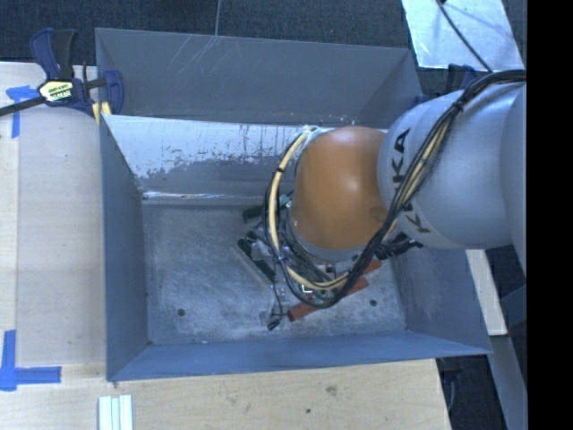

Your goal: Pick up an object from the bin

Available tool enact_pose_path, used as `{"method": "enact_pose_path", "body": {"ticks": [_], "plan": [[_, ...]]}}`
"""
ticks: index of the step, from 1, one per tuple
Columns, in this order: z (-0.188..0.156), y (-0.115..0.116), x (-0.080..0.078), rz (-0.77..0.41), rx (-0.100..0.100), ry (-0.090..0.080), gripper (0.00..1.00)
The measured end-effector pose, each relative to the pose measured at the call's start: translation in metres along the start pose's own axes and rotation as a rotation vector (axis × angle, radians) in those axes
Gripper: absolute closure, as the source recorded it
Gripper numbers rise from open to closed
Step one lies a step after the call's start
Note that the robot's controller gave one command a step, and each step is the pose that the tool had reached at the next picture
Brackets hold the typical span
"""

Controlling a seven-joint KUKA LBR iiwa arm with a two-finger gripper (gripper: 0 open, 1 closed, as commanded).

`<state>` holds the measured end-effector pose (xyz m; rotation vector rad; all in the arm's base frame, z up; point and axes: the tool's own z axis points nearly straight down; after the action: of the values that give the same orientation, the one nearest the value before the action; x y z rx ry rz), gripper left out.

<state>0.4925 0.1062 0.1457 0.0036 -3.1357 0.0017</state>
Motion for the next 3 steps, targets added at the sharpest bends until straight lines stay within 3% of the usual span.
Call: {"method": "enact_pose_path", "body": {"ticks": [1,2,3], "plan": [[0.078,-0.065,-0.057,0.112,-0.001,-0.011,0.0],[0.044,-0.099,-0.084,-0.301,0.001,-0.013,0.0],[0.042,-0.143,-0.124,-0.226,0.003,-0.014,0.0]]}}
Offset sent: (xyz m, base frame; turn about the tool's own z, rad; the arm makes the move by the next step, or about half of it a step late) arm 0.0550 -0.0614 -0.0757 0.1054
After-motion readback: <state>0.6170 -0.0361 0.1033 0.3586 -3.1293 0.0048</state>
